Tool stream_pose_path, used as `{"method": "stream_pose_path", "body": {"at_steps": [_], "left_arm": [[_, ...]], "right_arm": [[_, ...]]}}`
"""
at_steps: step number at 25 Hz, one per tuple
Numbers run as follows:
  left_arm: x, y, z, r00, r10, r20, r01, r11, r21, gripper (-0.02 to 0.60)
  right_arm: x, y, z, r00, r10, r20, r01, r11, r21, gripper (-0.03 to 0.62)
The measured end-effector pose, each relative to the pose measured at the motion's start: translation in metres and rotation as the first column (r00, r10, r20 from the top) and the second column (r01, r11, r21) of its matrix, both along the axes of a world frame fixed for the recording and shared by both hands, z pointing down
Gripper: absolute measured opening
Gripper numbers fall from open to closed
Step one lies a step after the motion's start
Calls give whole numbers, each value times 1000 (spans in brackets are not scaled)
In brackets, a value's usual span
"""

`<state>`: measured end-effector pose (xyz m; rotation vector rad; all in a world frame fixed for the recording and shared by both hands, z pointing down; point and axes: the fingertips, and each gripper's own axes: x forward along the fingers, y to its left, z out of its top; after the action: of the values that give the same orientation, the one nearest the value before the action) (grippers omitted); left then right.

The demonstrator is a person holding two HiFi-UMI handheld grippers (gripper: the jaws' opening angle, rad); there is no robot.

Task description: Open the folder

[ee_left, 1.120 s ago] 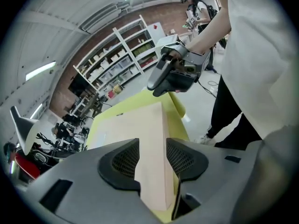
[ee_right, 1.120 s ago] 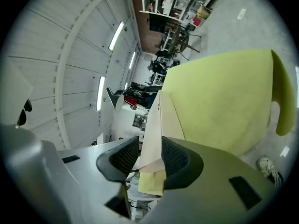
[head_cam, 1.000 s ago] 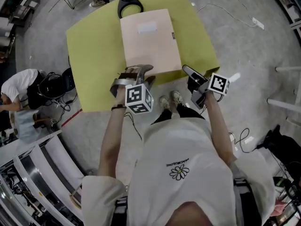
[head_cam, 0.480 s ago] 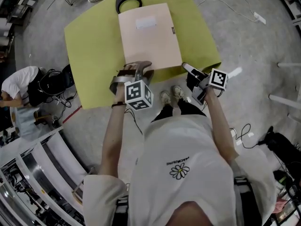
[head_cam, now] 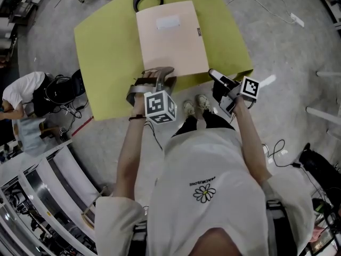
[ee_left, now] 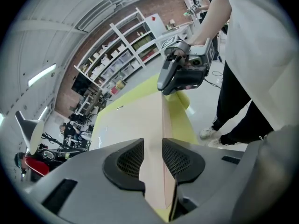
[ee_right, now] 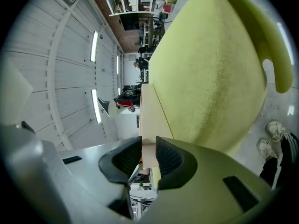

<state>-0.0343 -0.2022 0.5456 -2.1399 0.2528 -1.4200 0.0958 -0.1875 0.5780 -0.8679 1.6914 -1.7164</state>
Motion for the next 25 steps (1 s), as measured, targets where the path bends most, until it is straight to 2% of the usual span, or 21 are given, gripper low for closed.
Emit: {"method": "stream_pose_path", "body": {"at_steps": [4, 8, 10, 16, 18, 21, 25], "left_arm": [[2, 0, 1, 1000, -5, 8, 5, 1000, 7, 125], [2, 1, 2, 1000, 14, -2, -13, 999, 44, 136], [2, 4, 6, 1000, 25, -7, -25, 998, 55, 77], [1, 5, 4, 999, -4, -51, 7, 998, 60, 41], [0, 5, 0, 995, -30, -98, 34, 999, 33, 37], [-2, 3, -9, 973, -110, -201, 102, 993, -52, 37], [-4, 3, -17, 947, -176, -270, 153, 983, -106, 34]], "right_arm": [[1, -1, -2, 998, -19, -53, 20, 1000, 17, 77], [0, -1, -4, 998, -20, -67, 21, 1000, 13, 71], [1, -1, -3, 997, -22, -75, 23, 1000, 15, 71], [1, -2, -6, 992, -28, -122, 30, 999, 19, 66], [1, -2, -6, 990, -29, -139, 32, 999, 17, 66], [1, -2, -6, 988, -42, -148, 43, 999, 8, 60], [0, -2, -7, 981, -67, -184, 68, 998, 1, 51]]}}
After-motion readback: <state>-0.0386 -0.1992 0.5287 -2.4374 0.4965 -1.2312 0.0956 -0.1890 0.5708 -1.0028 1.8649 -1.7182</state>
